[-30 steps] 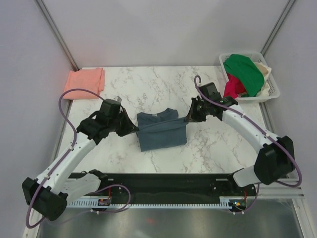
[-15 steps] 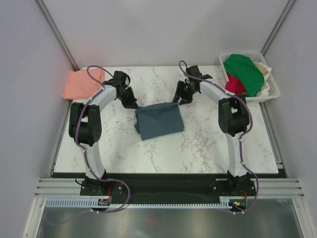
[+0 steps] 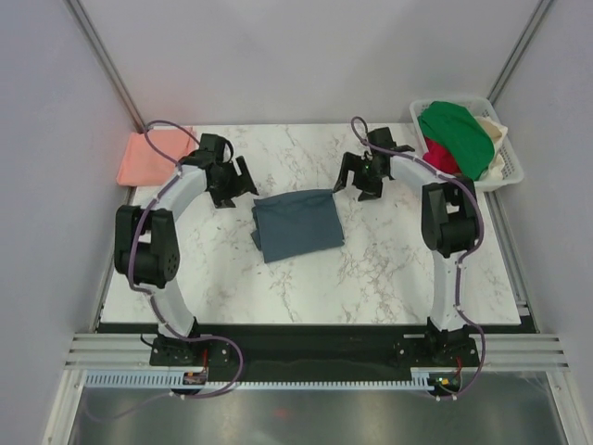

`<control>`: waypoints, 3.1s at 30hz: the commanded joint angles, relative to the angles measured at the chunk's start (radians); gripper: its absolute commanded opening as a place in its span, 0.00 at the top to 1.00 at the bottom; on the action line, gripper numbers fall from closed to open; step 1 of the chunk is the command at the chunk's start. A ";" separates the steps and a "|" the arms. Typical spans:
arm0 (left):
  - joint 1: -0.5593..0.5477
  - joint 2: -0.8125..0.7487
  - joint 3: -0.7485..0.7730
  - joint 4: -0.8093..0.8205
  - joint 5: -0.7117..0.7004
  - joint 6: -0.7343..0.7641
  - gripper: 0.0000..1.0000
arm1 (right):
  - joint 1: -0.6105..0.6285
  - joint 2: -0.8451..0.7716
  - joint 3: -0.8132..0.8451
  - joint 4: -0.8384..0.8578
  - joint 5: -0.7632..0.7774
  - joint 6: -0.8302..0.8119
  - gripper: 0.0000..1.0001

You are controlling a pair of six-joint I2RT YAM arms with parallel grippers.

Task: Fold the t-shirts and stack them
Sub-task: Fold the tshirt, then neatly place the folded tshirt to the corner

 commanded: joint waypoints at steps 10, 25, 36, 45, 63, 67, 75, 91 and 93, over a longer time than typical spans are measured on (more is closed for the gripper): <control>-0.004 -0.208 -0.516 0.597 0.099 -0.081 0.12 | -0.017 -0.689 -0.846 0.341 0.013 0.017 0.02; -0.021 0.071 -0.471 0.781 0.204 -0.141 0.59 | 0.081 -1.020 -1.407 0.798 -0.113 0.216 0.02; 0.000 0.011 -0.138 0.391 0.101 0.098 0.98 | 0.249 -1.074 -1.565 1.027 0.071 0.244 0.02; 0.062 -0.010 0.110 0.214 -0.094 0.368 0.98 | 0.252 -1.065 -1.584 1.016 0.083 0.233 0.02; 0.158 0.021 0.394 0.289 -0.433 0.739 0.98 | 0.252 -0.981 -1.571 1.078 0.036 0.227 0.02; 0.203 0.054 0.470 0.287 -0.450 0.747 0.98 | 0.252 -0.987 -1.577 1.082 0.039 0.233 0.02; 0.224 0.133 0.625 0.266 -0.496 0.787 0.98 | 0.253 -0.959 -1.565 1.081 0.029 0.229 0.02; 0.313 0.312 0.783 0.261 -0.373 0.793 0.97 | 0.252 -0.951 -1.565 1.079 0.029 0.230 0.02; 0.333 0.349 0.822 0.261 -0.356 0.793 0.97 | 0.252 -0.951 -1.565 1.079 0.029 0.232 0.02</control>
